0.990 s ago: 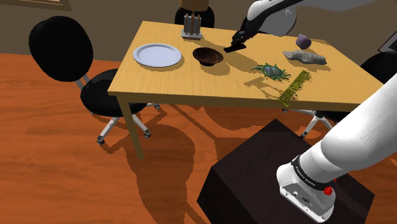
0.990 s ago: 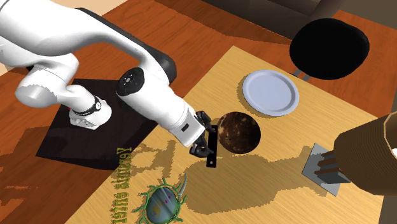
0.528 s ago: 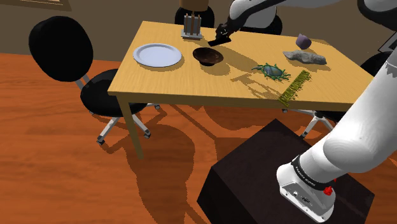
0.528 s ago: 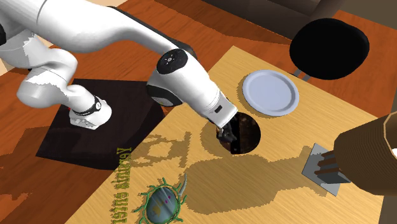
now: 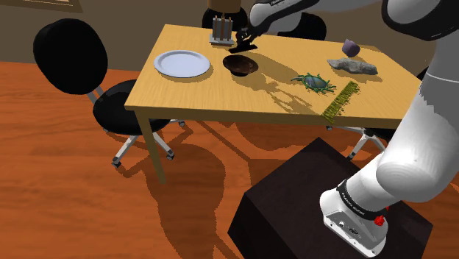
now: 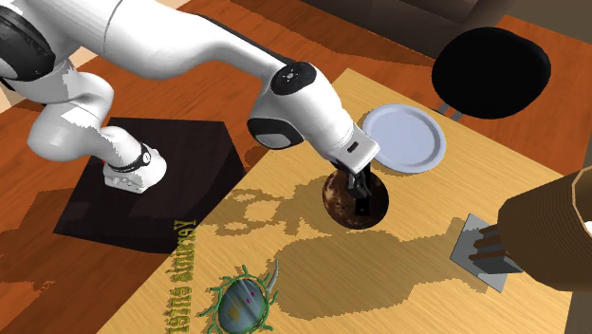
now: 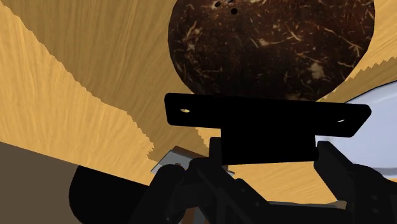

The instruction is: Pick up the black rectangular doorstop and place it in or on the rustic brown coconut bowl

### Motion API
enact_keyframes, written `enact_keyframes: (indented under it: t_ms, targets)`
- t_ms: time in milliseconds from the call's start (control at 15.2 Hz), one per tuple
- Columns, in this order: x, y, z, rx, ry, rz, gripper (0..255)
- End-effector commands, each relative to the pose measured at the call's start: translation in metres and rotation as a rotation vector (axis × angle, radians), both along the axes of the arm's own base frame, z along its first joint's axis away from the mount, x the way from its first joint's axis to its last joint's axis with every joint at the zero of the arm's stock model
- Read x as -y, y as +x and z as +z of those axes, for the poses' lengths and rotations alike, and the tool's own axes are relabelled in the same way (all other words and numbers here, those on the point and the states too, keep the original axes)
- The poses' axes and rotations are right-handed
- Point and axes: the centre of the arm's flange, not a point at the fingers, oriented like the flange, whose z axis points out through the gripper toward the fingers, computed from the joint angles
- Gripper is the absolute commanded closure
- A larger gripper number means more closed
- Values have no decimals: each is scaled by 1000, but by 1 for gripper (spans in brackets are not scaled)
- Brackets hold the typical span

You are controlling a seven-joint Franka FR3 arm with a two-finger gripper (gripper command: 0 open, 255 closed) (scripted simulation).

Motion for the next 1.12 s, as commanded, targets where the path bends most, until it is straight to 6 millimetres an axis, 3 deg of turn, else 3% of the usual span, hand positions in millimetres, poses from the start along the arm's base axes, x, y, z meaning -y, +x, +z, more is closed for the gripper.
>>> enact_keyframes:
  t_ms: [0, 726, 1056]
  targets:
    - [0, 1, -11, 1, 0, 0, 255]
    - [0, 1, -73, 1, 0, 0, 255]
    - [0, 1, -73, 1, 0, 0, 255]
